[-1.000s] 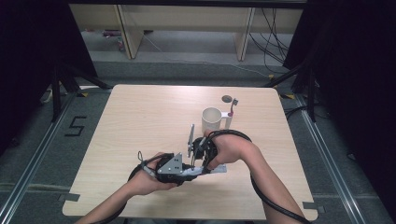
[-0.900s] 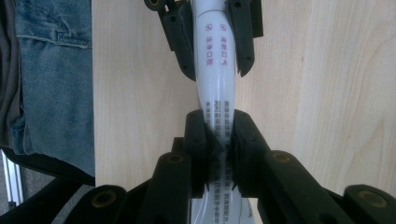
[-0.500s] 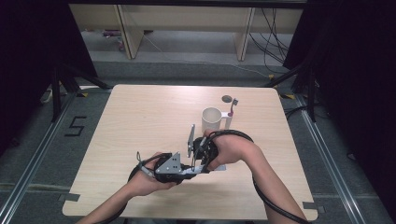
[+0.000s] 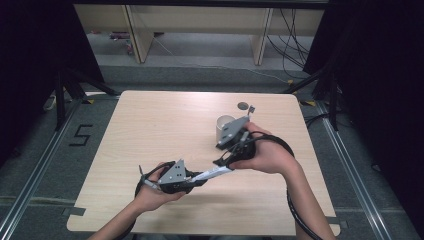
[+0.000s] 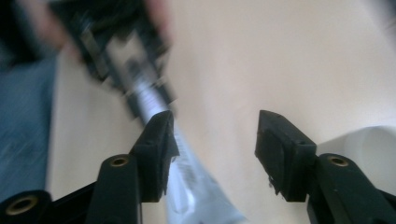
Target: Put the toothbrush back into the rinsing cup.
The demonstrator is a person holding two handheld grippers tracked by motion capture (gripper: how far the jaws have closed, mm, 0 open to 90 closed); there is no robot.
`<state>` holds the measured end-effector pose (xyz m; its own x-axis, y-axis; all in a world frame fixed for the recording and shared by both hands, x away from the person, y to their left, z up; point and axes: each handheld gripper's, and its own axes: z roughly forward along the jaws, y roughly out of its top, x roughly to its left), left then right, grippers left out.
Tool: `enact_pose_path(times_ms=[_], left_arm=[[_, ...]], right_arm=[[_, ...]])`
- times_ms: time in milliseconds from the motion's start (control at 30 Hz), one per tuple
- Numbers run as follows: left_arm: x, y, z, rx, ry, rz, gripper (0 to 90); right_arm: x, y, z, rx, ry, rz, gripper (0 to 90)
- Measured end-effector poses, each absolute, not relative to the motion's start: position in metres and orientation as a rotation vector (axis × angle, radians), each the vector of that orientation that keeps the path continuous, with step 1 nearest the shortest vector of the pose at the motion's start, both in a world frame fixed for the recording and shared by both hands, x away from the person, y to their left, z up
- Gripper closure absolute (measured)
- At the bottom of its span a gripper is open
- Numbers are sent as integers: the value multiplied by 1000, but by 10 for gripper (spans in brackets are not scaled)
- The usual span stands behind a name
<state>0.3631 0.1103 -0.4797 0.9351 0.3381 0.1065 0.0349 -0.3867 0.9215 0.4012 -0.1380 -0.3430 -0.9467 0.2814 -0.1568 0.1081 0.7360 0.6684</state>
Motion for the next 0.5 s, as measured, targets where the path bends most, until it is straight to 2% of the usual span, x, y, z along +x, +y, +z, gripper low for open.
enact_pose_path(times_ms=[100, 200, 500], left_arm=[[362, 118, -478, 1866, 333, 392, 754], [361, 123, -474, 1763, 409, 437, 754], [360, 128, -463, 1599, 490, 533, 753]], right_arm=[[397, -165, -338, 479, 2430, 1289, 452], [390, -187, -350, 672, 2216, 1527, 455], [373, -192, -447, 1033, 2038, 1756, 454]])
